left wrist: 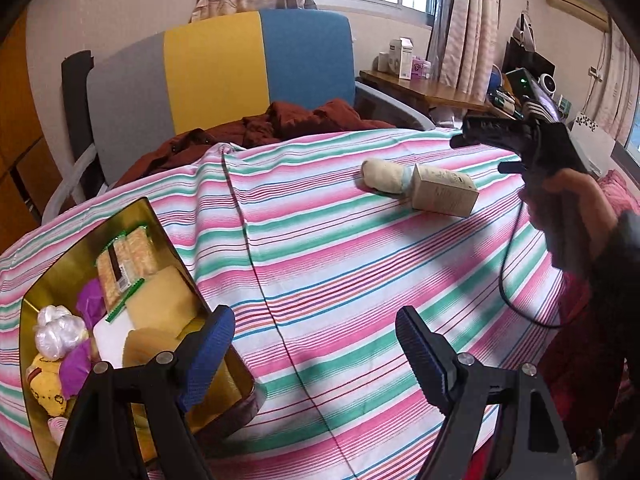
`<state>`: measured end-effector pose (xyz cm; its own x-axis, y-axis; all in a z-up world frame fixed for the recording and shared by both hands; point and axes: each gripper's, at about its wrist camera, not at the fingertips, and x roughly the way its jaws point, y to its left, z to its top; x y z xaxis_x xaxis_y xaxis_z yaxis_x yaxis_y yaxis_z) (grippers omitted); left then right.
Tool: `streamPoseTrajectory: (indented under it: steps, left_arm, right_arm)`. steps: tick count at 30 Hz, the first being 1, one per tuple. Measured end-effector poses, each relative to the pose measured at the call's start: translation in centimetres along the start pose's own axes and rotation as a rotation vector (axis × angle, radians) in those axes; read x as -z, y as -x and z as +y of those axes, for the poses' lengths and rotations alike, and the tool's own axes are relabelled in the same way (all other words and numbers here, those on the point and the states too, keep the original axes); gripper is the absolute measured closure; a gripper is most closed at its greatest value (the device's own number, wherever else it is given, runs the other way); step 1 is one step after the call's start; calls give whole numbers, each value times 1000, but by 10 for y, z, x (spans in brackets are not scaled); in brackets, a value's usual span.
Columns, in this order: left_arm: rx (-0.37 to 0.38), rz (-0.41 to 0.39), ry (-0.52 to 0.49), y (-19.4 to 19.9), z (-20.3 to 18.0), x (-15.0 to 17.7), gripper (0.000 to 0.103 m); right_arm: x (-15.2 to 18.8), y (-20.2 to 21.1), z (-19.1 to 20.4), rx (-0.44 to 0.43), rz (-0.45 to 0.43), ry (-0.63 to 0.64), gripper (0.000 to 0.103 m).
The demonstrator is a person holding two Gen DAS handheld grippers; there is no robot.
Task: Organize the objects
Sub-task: 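Grasp the cream box with the right tool and lift it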
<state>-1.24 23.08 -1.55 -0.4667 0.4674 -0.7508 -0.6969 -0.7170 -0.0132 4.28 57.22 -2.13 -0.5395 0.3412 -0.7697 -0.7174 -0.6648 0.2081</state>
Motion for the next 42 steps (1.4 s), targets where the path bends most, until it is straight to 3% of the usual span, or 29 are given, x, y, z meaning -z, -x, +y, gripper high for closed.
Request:
streamPoseTrajectory:
  steps: [10,18,21,29,34,42]
  left_arm:
    - [31,41,5,-13,-8,2,19]
    - [44,70,3,-20,-13,6,19]
    - [43,67,1,-18,-14,4,19]
    - [31,70,19,-21,-9,-2,19]
    - [34,70,26,-22,-8,-6,19]
    - [37,83,58,-33,-1,-20,19]
  right_arm:
    - [-22,-36,-23,-111,2,-95,0]
    - [-27,-52,-18,-114,29,-41,0]
    - [-23,-62,-7,-145,92,8,0]
    - [6,-65,26,-344,323,84,0]
    - [14,-57,38,-357,321,148,0]
    - [21,-56,58,-237,286,308,0]
